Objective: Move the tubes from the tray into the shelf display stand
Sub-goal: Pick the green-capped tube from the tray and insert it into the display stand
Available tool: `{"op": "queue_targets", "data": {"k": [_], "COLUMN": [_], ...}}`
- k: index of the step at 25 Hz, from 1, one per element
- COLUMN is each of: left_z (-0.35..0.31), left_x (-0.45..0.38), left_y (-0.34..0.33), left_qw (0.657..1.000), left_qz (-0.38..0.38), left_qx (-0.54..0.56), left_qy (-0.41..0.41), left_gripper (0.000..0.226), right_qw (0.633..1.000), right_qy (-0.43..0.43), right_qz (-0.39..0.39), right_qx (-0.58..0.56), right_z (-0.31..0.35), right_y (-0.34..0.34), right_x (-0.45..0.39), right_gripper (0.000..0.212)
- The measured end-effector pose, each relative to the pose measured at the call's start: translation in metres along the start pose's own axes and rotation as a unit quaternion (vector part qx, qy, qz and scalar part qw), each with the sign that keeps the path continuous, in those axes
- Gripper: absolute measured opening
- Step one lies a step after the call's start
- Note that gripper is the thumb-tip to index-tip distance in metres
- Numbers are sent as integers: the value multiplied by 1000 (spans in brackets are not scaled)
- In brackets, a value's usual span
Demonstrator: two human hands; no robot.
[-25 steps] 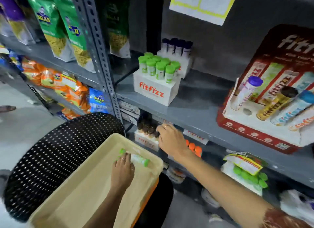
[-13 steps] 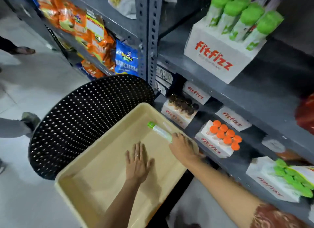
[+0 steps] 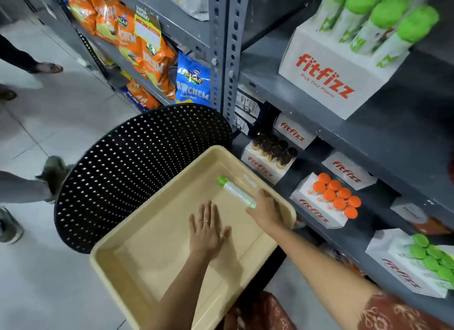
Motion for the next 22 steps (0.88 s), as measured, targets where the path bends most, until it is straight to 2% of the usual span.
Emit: {"op": "queue_targets", "data": {"k": [2,4,10,13,17,19,22], "left_z": [1,-3,-43,-87,-177,-220,-281], "left_x": [0,3,1,-12,-24,-28,-28], "left_y": [2,15,78,110,165,187,218], "left_qw": [1000,999,996,991,966,956,938], "left_qz": [19,18,-80,-133,-218,-235,-252], "left_qx": [5,3,20,12,-27,-30,-54], "left_qy": [15,26,18,-28,-135,-175,-233], "left_gripper": [79,74,61,57,55,60,57], "right_qw": [992,981,975,975,969,964,956], "right_qy": [-18,-7,60,74,96,113,112], "right_qz": [33,23,-57,-56,-118,-158,-194], "right_qx": [-118,-190,-206,-202,-196,-183,-191], "right_z": [-1,1,-3,-19,-48,-65,-96], "right_y": [11,36,153,216,310,352,402], "right_x": [2,7,43,59,89,112,141], "right_gripper": [33,29,30,25,30,23,23]}}
Point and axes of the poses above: each hand's wrist, its own x-axis away from the middle knuckle, its own y-axis out of the back of the hand, z = x × y, the point moved 9 cm from there along -x, towards the middle knuckle, and after that the axes turned 15 degrees about -y, right-handed, at the moved point
